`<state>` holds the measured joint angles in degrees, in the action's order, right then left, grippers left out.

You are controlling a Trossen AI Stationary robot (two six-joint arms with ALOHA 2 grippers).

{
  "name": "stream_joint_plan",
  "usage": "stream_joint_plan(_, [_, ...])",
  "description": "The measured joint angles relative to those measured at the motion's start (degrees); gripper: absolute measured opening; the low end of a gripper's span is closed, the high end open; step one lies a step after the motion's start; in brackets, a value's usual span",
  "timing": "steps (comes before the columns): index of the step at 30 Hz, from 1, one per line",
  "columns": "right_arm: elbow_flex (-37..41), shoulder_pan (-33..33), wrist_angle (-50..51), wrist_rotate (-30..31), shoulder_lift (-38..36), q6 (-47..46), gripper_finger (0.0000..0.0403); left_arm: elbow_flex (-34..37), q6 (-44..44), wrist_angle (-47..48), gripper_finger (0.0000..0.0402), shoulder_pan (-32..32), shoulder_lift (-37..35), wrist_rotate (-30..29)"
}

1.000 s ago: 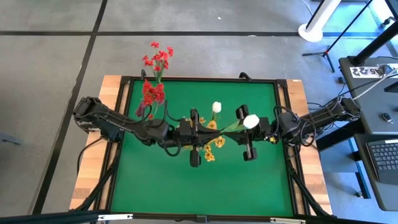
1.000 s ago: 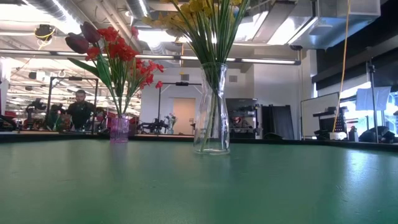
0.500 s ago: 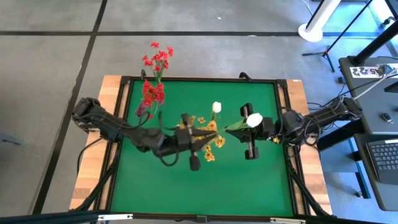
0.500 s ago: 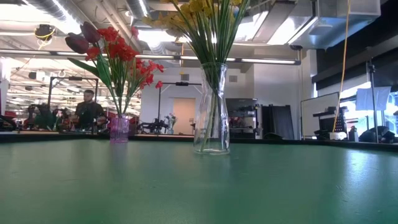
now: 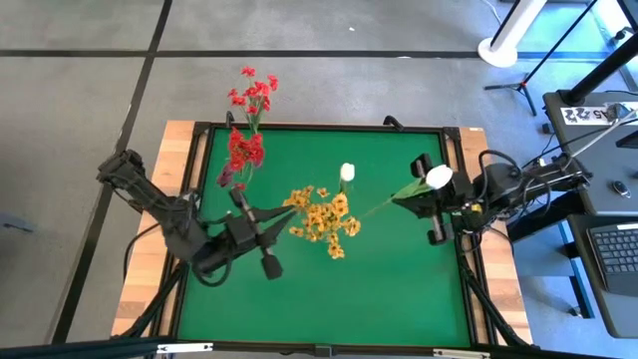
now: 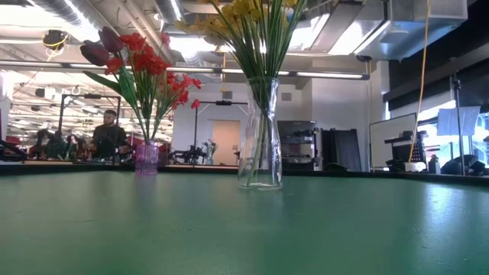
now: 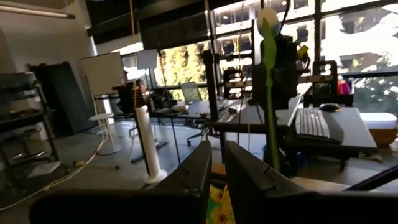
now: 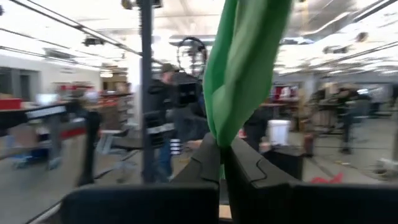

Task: Sort flowers into vase by color
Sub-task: Put the white flower into the transparent vase

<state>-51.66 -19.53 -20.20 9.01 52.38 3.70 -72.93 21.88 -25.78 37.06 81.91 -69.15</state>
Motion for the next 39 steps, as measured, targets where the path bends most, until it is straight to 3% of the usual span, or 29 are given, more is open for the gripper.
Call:
stream_joint_plan(6, [-0.1, 0.0, 6.8, -8.0, -4.5, -5.1, 0.0001, 0.0, -10.5, 13.3, 0.0042, 3.1, -2.9, -2.7])
stream_joint_plan(10, [-0.7, 0.0, 17.6, -10.7, -6.9, -6.7, 0.0001, 0.0, -20.9, 25.3, 0.0042, 3.3, -3.9, -2.7])
stream_joint_plan(14, [-2.4, 0.0, 30.3, -3.1, -7.2, -6.3, 0.0, 0.0, -30.7, 34.7, 0.0042, 3.0, -4.3, -3.3])
stream_joint_plan(18, [-2.5, 0.1, 34.8, 7.0, -5.7, -4.4, 0.0, 0.0, -39.8, 43.0, 0.0042, 2.2, -4.4, -3.3])
stream_joint_plan(21, [-1.5, 0.1, 32.1, 11.3, -3.5, -1.7, 0.0, 0.0, -46.3, 48.7, 0.0042, 1.4, -4.4, -3.4])
stream_joint_plan(30, [-0.4, 1.5, 19.5, 9.4, 5.8, 5.7, 0.0, 0.0, -62.2, 62.7, 0.0042, 1.2, -4.4, -3.4])
stream_joint_plan(39, [-0.5, 5.8, 18.7, 7.0, 8.5, 6.0, 0.0, 1.8, -66.9, 65.4, 0.0042, 2.1, -4.4, -4.2])
